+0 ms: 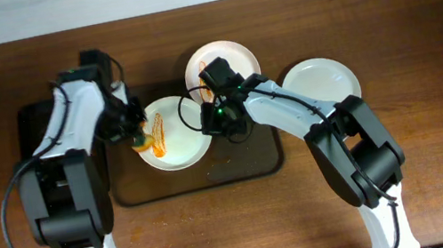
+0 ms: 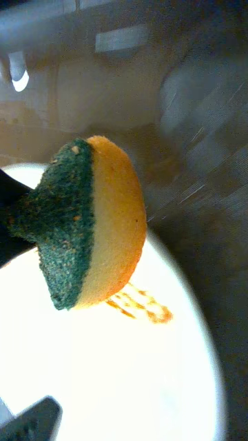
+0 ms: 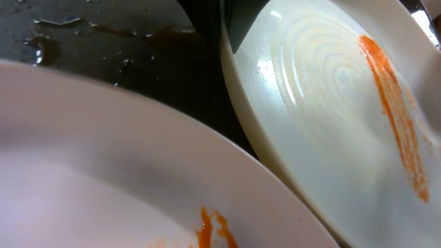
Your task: Clean dirty plates on tray and stack at the side
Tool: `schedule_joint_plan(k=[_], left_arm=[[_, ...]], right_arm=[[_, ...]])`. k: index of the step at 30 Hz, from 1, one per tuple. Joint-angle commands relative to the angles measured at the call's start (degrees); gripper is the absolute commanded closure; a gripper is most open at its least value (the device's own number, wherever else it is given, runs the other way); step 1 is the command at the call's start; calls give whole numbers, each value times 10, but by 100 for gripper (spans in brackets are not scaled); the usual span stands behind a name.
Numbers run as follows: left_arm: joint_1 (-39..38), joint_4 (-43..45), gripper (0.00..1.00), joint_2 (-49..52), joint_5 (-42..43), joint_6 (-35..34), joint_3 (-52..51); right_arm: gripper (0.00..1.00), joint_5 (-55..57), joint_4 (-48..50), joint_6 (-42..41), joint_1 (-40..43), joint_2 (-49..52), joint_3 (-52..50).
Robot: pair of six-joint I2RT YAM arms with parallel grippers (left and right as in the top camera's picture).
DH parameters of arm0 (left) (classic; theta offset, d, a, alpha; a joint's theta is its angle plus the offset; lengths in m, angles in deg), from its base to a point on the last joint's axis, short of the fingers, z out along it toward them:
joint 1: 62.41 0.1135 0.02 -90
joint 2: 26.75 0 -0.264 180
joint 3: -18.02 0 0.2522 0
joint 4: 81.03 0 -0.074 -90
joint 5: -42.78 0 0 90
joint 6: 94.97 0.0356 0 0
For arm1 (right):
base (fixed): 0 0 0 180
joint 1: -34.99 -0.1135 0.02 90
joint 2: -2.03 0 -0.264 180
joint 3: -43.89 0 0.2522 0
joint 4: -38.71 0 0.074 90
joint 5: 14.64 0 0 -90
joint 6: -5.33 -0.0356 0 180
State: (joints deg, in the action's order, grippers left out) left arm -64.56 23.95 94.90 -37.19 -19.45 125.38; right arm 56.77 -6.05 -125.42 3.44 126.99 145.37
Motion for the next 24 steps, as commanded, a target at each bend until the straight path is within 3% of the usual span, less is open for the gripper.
schedule_joint_plan(k=[1,5,8,14,16,18,21,24], left_arm=[[-22,44,100,-4,0,25,-52],[-37,95,100,-4,-7,80,-61],[-52,100,99,-4,-85,80,-76],[-108,33,100,-4,-68,80,-101],[-126,47,100,-4,-18,144,-101],[-135,93,100,-4,-51,136,-101],[-133,177,100,-3,-202,42,-101],[-133,256,100,-1,-259,36,-101]], right_arm=[[96,-20,4,2,-3,9,11],[96,-24,3,5,-4,9,11],[96,-35,3,13,-4,9,11],[96,-35,0,13,-4,9,11],[96,-37,0,13,-5,9,11],[96,-37,0,15,-7,9,11],[96,-38,-2,15,-7,9,11],[96,-38,-2,15,-7,9,11]])
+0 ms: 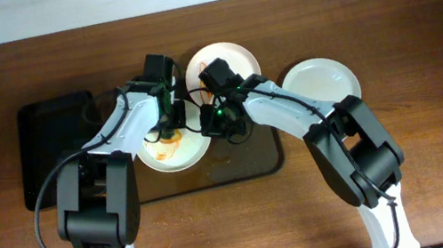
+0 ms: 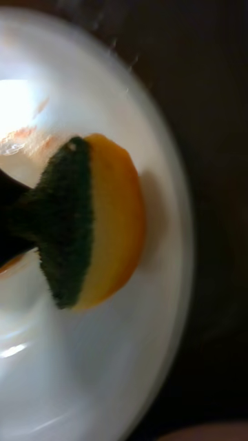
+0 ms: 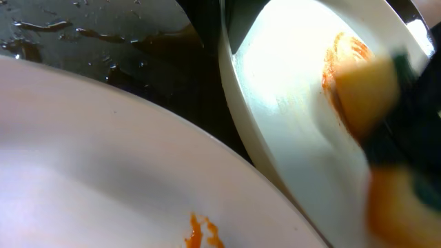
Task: Clean dirty plates on tray and stack at the side
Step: 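Scrub the held plate with the sponge in the left gripper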
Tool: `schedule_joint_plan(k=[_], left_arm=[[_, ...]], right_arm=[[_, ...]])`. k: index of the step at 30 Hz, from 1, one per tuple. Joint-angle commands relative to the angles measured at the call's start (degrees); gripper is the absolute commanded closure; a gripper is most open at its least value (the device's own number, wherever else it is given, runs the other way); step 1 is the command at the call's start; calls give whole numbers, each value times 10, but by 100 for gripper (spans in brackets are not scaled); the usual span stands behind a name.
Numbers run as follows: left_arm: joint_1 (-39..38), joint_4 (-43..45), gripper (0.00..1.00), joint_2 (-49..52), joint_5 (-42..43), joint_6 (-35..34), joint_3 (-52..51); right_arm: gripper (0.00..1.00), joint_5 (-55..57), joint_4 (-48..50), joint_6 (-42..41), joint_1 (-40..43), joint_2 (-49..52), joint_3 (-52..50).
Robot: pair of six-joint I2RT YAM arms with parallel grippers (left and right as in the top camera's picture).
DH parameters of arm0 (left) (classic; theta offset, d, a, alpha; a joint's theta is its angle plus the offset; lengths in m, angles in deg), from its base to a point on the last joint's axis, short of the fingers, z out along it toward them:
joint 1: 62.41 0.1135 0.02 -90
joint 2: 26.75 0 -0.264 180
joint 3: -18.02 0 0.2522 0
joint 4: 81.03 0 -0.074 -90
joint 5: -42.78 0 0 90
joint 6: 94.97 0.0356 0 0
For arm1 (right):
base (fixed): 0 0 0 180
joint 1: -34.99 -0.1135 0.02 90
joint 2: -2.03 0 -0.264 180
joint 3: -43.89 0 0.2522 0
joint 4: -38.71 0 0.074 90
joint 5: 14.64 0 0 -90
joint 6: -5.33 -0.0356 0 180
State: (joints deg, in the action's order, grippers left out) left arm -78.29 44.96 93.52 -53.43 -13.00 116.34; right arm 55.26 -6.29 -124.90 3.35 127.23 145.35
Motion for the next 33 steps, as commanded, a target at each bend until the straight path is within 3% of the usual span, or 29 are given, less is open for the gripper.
schedule_joint_plan(k=[1,5,6,9,12,14,17,18,20,25,26,29,31,33], left_arm=[[4,60,100,15,-103,-29,-10],[4,65,100,52,-147,-45,-10],[4,26,100,66,-176,-77,-10],[4,-81,100,75,-148,-78,-10],[4,-162,100,75,-29,-48,-10],[4,-185,100,75,70,16,-10],[4,-191,100,75,285,172,-10],[4,-190,100,75,325,219,-10],[4,-172,100,75,328,225,-10],[23,-90,100,75,287,163,-9],[31,-66,100,75,189,75,-9],[46,-23,100,75,59,-5,-9],[59,-9,100,75,-85,-121,-9],[63,-24,100,75,-152,-169,-9]], right_arm=[[96,-23,0,10,-6,6,11],[96,-23,0,11,-6,7,11],[96,-24,0,14,-6,7,11],[96,-24,0,14,-6,7,11],[96,-31,0,15,-6,7,11],[96,-35,0,21,-6,7,11],[96,-37,0,21,-6,7,11],[96,-37,0,21,-6,7,11],[96,-40,0,21,-6,7,11],[96,-46,0,21,-6,7,11],[96,-46,0,21,-7,6,11],[96,-46,0,21,-6,6,11],[96,-46,0,21,-6,7,11],[96,-46,0,21,-6,7,11]])
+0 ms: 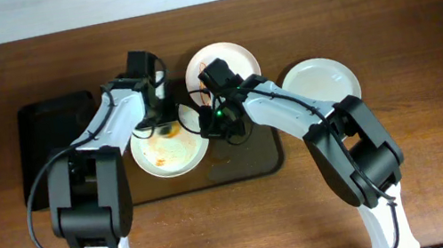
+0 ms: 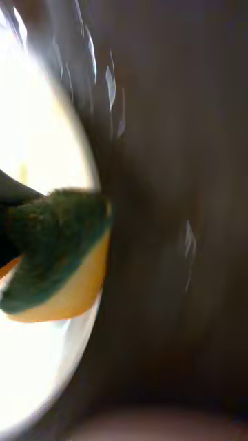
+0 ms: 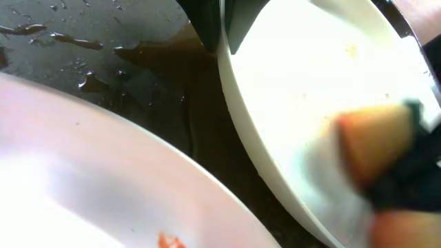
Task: Clean dirty plates on tray and stack at the side
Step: 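Scrub the held plate with the sponge in the left gripper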
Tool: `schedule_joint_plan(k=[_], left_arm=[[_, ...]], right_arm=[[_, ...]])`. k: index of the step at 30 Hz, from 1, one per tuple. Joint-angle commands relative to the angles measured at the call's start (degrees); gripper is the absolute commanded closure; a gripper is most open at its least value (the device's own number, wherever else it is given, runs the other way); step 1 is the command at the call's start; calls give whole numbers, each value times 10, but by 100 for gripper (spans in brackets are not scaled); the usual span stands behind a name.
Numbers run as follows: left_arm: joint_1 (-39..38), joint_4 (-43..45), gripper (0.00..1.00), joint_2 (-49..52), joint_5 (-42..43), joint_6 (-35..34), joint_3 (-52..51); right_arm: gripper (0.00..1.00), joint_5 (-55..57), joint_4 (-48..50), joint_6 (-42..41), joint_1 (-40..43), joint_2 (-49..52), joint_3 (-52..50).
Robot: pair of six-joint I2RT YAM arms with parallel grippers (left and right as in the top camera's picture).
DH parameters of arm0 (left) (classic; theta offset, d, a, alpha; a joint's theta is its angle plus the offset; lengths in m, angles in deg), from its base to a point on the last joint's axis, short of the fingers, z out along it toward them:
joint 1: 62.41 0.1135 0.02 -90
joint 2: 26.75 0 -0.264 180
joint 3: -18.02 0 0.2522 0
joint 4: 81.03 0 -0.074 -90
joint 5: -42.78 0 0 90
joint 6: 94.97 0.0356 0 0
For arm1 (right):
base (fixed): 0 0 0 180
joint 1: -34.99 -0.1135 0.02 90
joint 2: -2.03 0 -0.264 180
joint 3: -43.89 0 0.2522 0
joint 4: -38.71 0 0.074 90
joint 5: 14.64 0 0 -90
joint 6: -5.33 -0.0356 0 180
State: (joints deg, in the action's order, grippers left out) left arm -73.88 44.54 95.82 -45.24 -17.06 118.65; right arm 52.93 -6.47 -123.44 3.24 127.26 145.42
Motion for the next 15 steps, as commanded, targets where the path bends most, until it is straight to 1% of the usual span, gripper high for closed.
schedule_joint_plan(k=[1,2,5,6,7,10,12,13,14,15], left_arm=[[20,-45,100,52,-253,-145,-33],[20,-67,100,52,-257,-158,-33],[20,-165,100,52,-229,-148,-33],[20,-196,100,52,-193,-112,-33],[20,-221,100,52,-124,-49,-33],[20,-230,100,52,1,35,-33],[25,-221,100,52,141,128,-33],[29,-214,100,52,188,148,-33],[35,-201,100,52,213,156,-33],[40,-188,100,52,212,156,-33]], right_arm=[[96,-23,2,6,-5,6,11],[96,-23,2,6,-5,6,11],[96,-23,2,8,-5,6,11],[96,-23,2,8,-5,6,11],[96,-25,2,8,-5,6,11],[96,-27,2,8,-5,6,11],[96,-27,2,8,-5,6,11],[96,-27,2,8,-5,6,11],[96,-27,2,8,-5,6,11],[96,-27,2,8,-5,6,11]])
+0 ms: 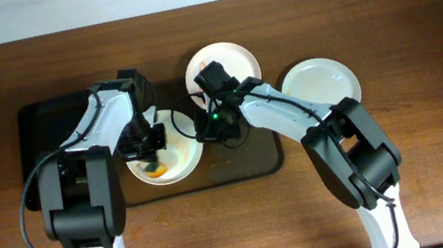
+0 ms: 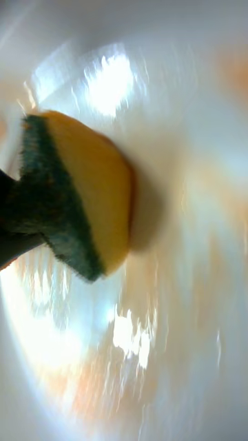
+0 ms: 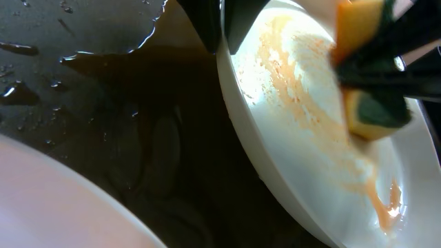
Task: Clean dirty plates on tray and stack at the side
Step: 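Scrub the held plate with the sponge in the left gripper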
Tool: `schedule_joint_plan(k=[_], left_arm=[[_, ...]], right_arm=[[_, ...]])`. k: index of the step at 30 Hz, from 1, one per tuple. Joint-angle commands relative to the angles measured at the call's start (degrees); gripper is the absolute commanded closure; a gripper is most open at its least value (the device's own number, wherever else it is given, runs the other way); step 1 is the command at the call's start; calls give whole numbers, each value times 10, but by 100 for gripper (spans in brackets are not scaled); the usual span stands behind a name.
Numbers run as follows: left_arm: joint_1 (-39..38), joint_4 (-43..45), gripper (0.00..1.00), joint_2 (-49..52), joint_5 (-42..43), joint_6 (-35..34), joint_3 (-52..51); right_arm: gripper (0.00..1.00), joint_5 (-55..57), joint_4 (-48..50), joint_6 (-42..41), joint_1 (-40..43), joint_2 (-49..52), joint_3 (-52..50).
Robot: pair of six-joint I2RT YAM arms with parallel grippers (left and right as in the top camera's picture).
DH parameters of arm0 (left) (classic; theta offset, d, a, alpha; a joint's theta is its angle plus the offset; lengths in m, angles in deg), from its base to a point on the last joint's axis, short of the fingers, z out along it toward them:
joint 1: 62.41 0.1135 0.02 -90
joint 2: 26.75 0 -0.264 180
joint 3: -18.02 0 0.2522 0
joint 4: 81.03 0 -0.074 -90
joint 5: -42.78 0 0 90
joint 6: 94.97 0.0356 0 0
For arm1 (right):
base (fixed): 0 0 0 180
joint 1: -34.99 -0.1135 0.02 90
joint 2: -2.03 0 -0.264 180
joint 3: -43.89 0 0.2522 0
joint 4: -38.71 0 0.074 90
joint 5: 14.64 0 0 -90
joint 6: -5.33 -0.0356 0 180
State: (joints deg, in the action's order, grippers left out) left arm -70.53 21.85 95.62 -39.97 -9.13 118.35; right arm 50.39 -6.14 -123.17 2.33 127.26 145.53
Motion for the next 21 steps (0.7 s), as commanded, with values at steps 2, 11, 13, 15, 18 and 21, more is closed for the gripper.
schedule_joint_plan(k=[2,11,13,15,18,21], left_arm=[[15,70,100,54,159,77,-30],[-21,-37,100,54,-75,-153,-42],[-36,-28,100,54,-170,-222,-60],[-47,11,100,54,-294,-318,-88],[-48,125,100,54,-360,-340,-126],[-48,224,100,54,-373,-339,-150]], right_arm=[[96,-1,-2,6,4,6,10],[96,-1,0,6,4,6,10],[96,-1,0,6,4,6,10],[96,-1,-1,8,4,6,10],[96,-1,-1,8,4,6,10],[96,-1,-1,8,4,6,10]])
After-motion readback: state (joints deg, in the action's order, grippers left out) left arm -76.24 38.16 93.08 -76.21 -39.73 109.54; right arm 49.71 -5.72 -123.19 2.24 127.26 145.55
